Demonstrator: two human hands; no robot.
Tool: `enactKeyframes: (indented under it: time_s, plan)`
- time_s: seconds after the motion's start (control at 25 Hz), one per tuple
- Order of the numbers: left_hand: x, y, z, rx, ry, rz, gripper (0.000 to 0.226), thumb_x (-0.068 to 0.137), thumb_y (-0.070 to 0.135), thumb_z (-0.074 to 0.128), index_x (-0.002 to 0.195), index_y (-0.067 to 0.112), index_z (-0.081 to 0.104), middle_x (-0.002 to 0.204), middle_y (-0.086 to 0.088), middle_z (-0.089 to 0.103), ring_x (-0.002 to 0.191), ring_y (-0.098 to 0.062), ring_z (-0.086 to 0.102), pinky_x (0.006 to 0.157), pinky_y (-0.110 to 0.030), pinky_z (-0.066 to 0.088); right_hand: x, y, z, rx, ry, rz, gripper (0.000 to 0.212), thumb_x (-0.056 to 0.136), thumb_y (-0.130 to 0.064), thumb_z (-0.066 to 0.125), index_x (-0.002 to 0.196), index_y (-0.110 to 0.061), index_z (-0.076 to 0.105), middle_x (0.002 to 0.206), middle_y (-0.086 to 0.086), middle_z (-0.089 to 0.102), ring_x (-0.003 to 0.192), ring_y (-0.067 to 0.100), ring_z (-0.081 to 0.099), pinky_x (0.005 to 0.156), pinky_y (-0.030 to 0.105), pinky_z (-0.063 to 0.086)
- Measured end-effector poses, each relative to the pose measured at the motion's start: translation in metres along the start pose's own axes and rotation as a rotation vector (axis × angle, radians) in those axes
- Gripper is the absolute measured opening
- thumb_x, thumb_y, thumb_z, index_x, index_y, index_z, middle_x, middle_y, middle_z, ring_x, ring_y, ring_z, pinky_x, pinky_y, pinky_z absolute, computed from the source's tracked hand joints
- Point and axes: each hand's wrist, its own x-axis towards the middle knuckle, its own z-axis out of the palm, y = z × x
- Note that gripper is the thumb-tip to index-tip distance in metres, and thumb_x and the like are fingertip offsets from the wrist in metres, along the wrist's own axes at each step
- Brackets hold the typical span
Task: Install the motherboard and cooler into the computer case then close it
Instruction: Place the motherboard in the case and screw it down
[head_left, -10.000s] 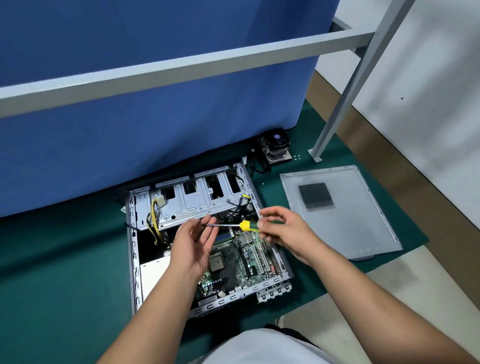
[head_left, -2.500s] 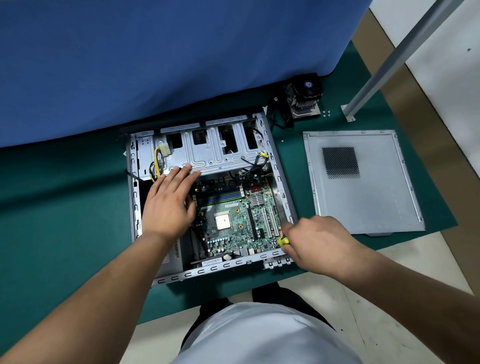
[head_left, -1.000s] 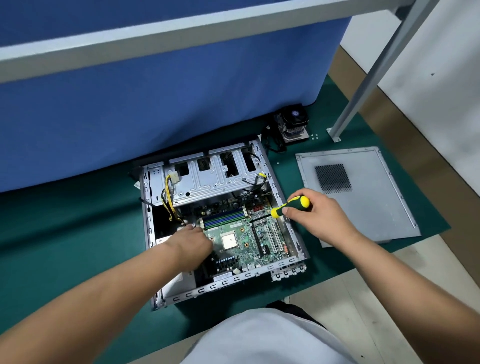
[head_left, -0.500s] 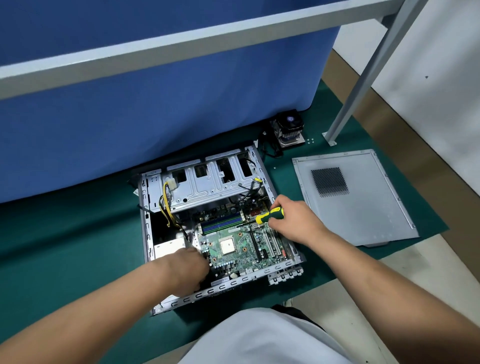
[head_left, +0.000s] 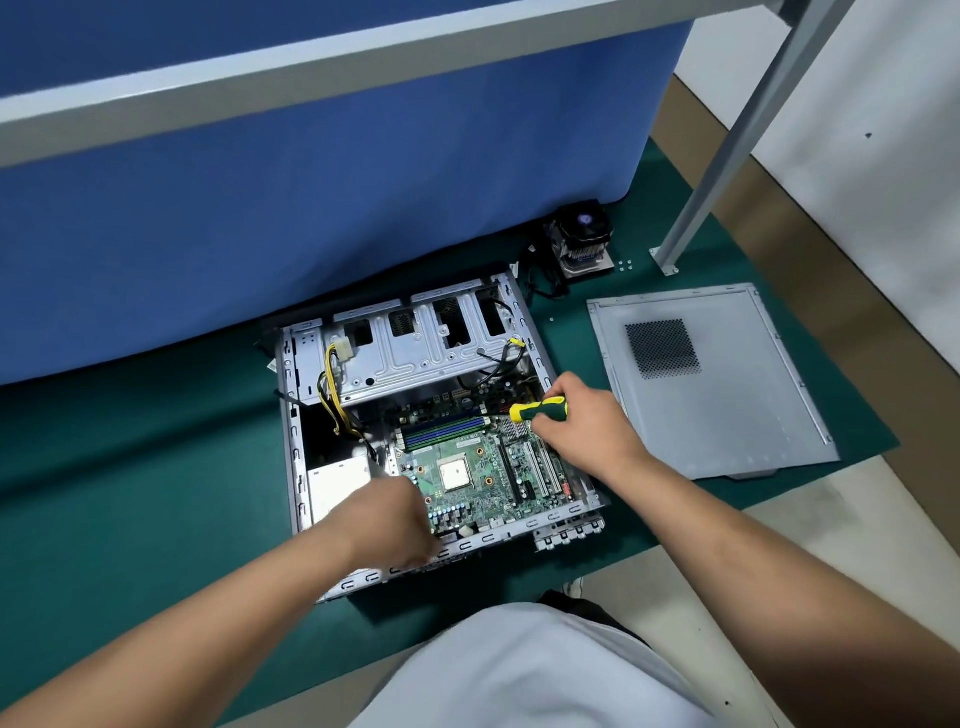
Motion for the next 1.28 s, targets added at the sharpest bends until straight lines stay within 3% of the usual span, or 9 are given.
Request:
enactKeyframes:
  time_s: [0.12,0.2,0.36,0.52,0.76,0.92,1.08,1.2,1.28]
  plan:
    - [0.000,0.007,0.000,-0.047,0.006,0.098,0.022,0.087,0.034,0.071,0.067,0.024,0.070,0.063,0.011,0.068,0.058,-0.007,0.065,0.074,-0.025,0.041,-0.001,0.000,0.000,0.003,0.003,0.003,0.022,0.084,-0.040,0.066,0.095,-0.030,0.052,0.077,-0.007,0.064,0.061,0.013,0.064,0.052,0.029,0.051]
    - [0.001,0.000,-0.006,-0.204,-0.043,0.131,0.022,0.091,0.040,0.073,0.075,0.025,0.069,0.070,0.016,0.073,0.065,0.000,0.069,0.069,-0.020,0.046,-0.001,-0.001,-0.001,-0.005,-0.010,0.001,0.022,0.084,-0.040,0.066,0.096,-0.029,0.051,0.078,-0.007,0.064,0.061,0.014,0.064,0.052,0.030,0.051]
    - [0.008,-0.018,-0.012,-0.465,-0.155,0.143,0.023,0.097,0.038,0.069,0.088,0.017,0.066,0.085,-0.002,0.080,0.084,-0.015,0.076,0.086,-0.039,0.059,0.003,-0.002,-0.010,-0.010,-0.074,0.030,0.024,0.078,-0.036,0.071,0.093,-0.031,0.053,0.080,-0.005,0.065,0.059,0.014,0.062,0.049,0.027,0.042]
    - [0.023,-0.037,-0.019,-0.618,-0.162,0.147,0.020,0.099,0.032,0.067,0.096,0.012,0.068,0.092,-0.007,0.079,0.085,-0.021,0.075,0.080,-0.039,0.059,0.013,0.009,-0.025,0.073,-0.159,0.141,0.026,0.071,-0.028,0.076,0.087,-0.028,0.055,0.080,-0.003,0.067,0.068,0.015,0.063,0.057,0.030,0.043]
    - [0.057,-0.028,-0.053,-0.592,0.419,0.236,0.009,0.099,0.028,0.066,0.093,0.032,0.070,0.090,0.013,0.074,0.086,-0.009,0.069,0.076,-0.022,0.053,0.025,0.029,-0.043,0.812,-0.215,0.282,0.024,0.074,-0.013,0.069,0.094,-0.024,0.074,0.074,-0.001,0.065,0.056,0.011,0.052,0.048,0.023,0.034]
    - [0.102,-0.013,-0.079,-0.290,0.754,0.322,0.025,0.101,0.027,0.060,0.125,0.032,0.065,0.135,0.012,0.060,0.127,-0.012,0.052,0.110,-0.032,0.039,0.053,0.040,-0.053,0.935,-0.135,0.370,0.020,0.087,-0.024,0.078,0.105,-0.016,0.074,0.076,-0.003,0.065,0.059,0.007,0.051,0.051,0.020,0.035]
    - [0.157,-0.008,-0.104,0.001,0.788,0.221,0.054,0.103,0.045,0.050,0.155,0.040,0.036,0.169,0.009,0.021,0.157,-0.019,0.014,0.125,-0.043,0.013,0.099,0.050,-0.051,0.905,-0.148,0.402,0.024,0.095,-0.034,0.070,0.110,-0.016,0.072,0.091,-0.003,0.076,0.066,0.007,0.058,0.056,0.023,0.039]
    - [0.186,-0.014,-0.104,0.085,0.828,0.101,0.058,0.106,0.058,0.028,0.160,0.049,0.009,0.171,0.013,-0.002,0.158,-0.015,-0.008,0.127,-0.040,-0.007,0.136,0.057,-0.032,0.882,-0.145,0.429,0.010,0.094,-0.012,0.068,0.100,-0.015,0.061,0.091,0.006,0.076,0.066,0.013,0.063,0.060,0.029,0.045]
    - [0.197,-0.018,-0.096,0.120,0.893,0.074,0.057,0.106,0.060,0.020,0.160,0.051,0.004,0.171,0.015,-0.004,0.158,-0.012,-0.010,0.126,-0.039,-0.012,0.165,0.065,-0.014,0.775,-0.084,0.486,0.018,0.089,-0.002,0.067,0.088,-0.016,0.055,0.083,0.007,0.072,0.066,0.018,0.064,0.064,0.035,0.052]
